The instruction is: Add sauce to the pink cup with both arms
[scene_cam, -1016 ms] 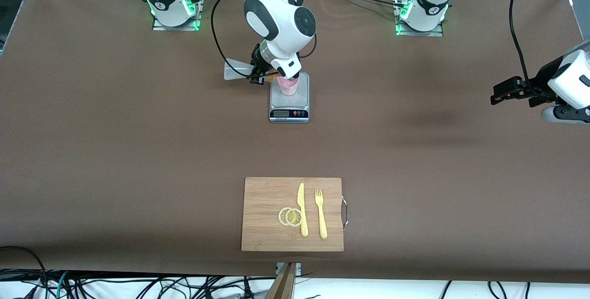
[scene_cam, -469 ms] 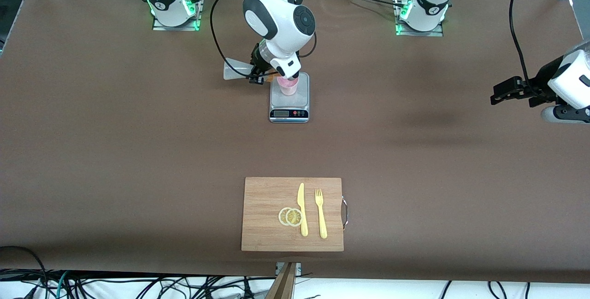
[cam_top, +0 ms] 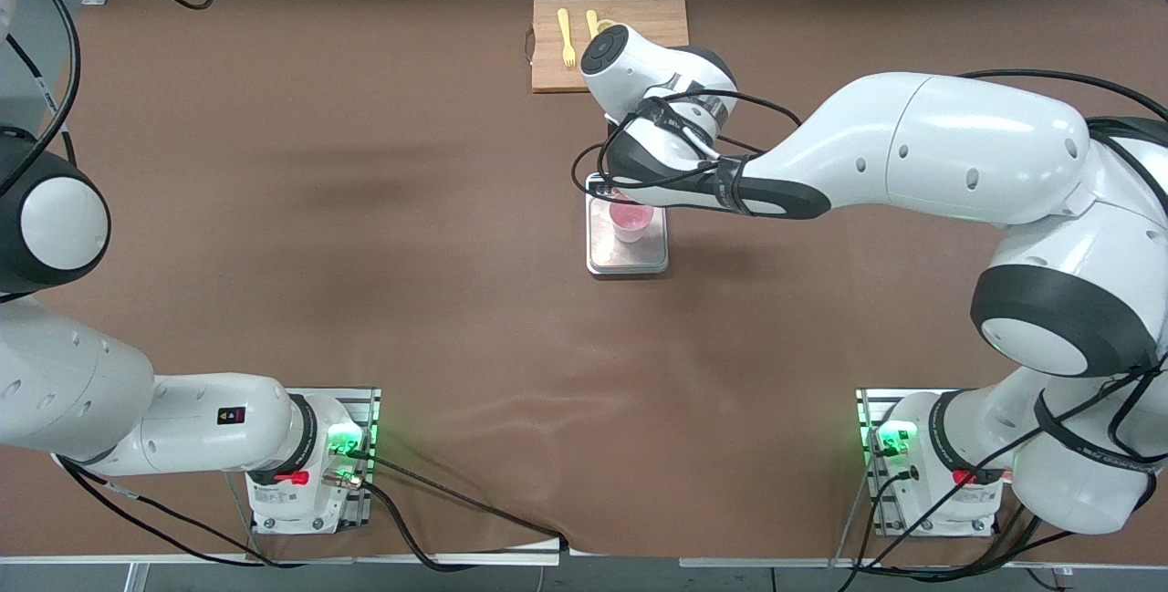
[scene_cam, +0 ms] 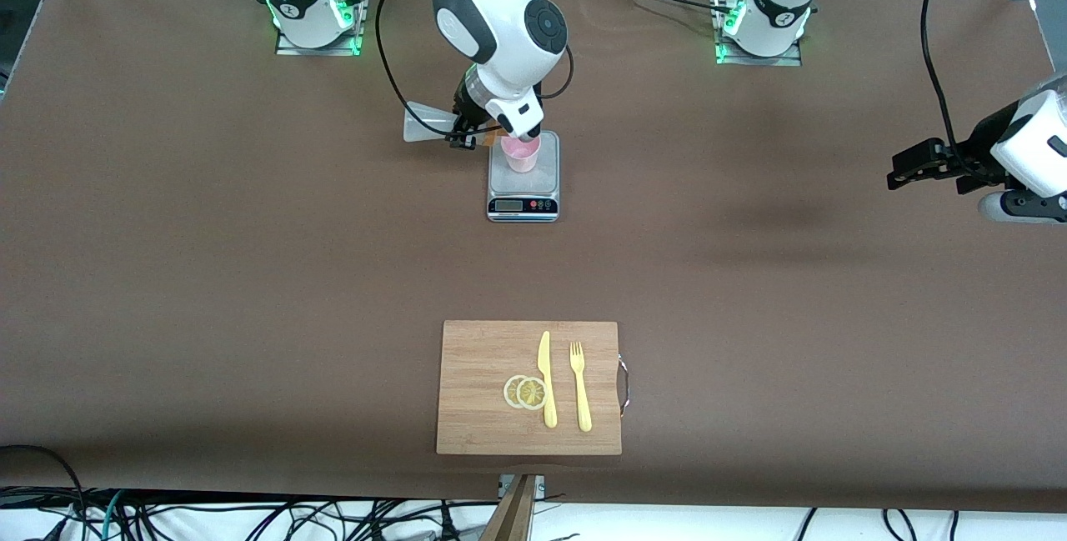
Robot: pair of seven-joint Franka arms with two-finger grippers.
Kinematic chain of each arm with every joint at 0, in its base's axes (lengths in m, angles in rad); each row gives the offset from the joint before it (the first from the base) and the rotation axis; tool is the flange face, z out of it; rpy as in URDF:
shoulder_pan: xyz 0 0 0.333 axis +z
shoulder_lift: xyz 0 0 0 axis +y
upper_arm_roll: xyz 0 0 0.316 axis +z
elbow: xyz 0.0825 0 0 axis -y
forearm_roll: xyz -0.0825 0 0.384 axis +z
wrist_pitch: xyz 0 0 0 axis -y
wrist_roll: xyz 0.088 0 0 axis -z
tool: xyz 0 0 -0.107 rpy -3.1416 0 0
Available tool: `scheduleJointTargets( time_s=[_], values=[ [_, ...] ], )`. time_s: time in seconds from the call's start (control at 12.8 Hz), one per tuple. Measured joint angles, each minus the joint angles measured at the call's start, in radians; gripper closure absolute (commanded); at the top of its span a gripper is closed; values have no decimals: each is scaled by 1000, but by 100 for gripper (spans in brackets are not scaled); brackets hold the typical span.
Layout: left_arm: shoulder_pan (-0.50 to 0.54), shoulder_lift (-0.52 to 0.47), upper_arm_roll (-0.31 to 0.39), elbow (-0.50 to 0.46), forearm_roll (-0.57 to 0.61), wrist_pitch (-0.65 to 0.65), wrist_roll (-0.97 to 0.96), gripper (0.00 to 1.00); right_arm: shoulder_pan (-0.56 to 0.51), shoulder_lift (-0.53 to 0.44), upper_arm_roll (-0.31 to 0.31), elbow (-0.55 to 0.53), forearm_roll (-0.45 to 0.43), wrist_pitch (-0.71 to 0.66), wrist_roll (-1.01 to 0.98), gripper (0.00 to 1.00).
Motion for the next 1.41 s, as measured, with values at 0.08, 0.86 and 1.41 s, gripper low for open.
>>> scheduleJointTargets(
  time_s=[0.08,0.86,1.41],
  values=[
    [0,0,0,0,0,0,0,0,0,-5,-3,-15,8,27,2,82],
    [0,0,0,0,0,0,0,0,-1,-157,-78,-242,172,271,-6,82],
    [0,0,0,0,0,0,0,0,-2,-202,-188,-242,425,275,-191,82]
  ],
)
